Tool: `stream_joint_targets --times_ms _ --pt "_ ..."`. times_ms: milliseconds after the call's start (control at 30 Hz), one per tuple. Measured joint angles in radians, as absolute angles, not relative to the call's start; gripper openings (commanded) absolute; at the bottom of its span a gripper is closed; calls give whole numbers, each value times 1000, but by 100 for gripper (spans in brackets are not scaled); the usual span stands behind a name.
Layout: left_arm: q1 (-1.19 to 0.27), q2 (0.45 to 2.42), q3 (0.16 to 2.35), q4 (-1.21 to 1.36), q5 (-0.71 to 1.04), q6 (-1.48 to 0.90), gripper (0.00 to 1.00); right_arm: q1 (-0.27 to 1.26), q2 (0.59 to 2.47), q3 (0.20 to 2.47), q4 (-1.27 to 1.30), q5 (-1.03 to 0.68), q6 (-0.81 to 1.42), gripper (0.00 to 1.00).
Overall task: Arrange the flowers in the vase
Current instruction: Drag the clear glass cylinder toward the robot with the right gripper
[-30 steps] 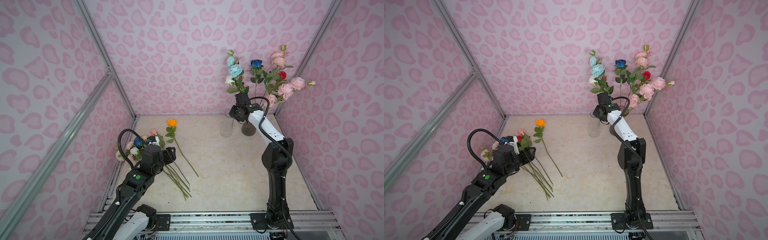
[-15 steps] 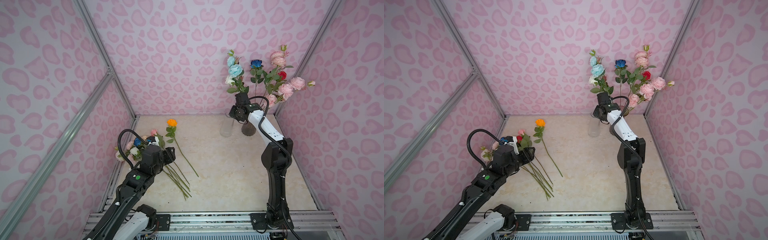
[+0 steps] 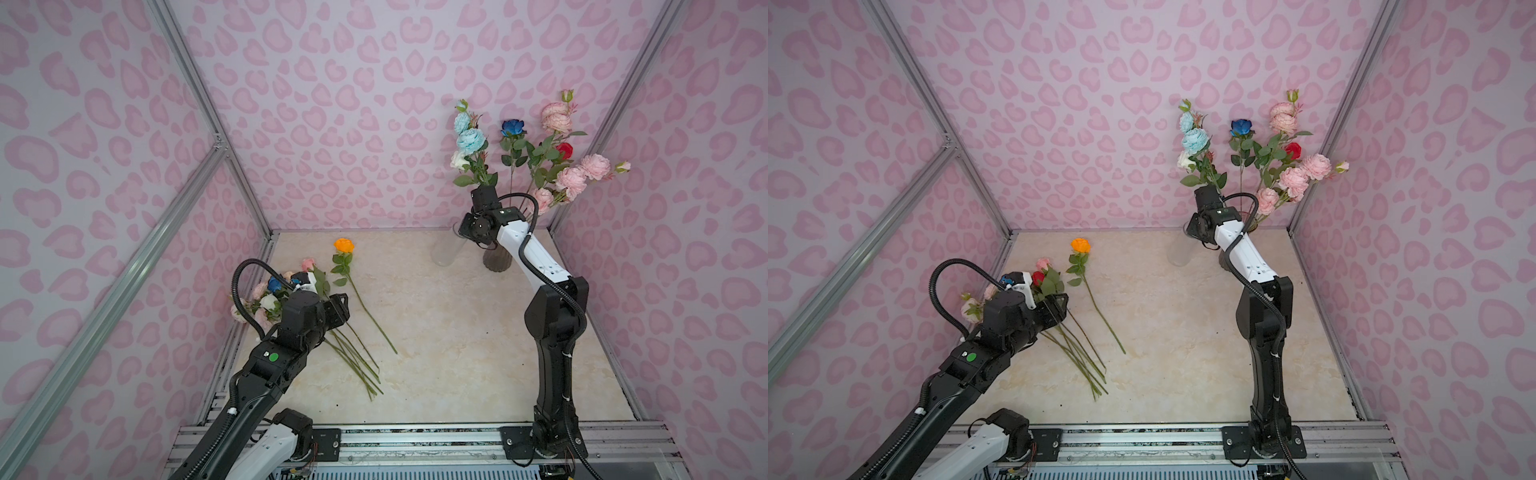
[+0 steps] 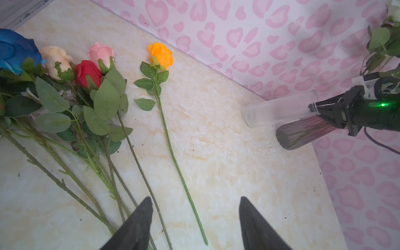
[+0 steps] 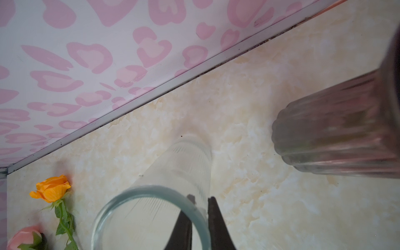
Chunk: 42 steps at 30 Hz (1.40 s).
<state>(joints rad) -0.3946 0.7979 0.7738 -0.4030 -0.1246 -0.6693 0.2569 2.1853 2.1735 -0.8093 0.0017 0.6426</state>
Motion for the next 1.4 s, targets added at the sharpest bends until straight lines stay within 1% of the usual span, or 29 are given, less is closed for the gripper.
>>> stream_joint_targets --times_ms 133,700,867,1167,1400 --pt "-395 794 774 -404 -128 -669 65 257 2175 2158 -812 -1 635 0" --pt "-395 792 774 -418 -130 -671 65 327 2086 2127 -871 11 547 0" --pt "-395 775 769 -417 -127 -674 65 369 2025 2088 -913 24 501 0" --pt "-395 757 759 -417 -115 -680 65 485 1851 1909 -981 22 422 0" --pt "-395 761 758 -414 -101 -685 65 578 1816 1852 -1036 1 390 0"
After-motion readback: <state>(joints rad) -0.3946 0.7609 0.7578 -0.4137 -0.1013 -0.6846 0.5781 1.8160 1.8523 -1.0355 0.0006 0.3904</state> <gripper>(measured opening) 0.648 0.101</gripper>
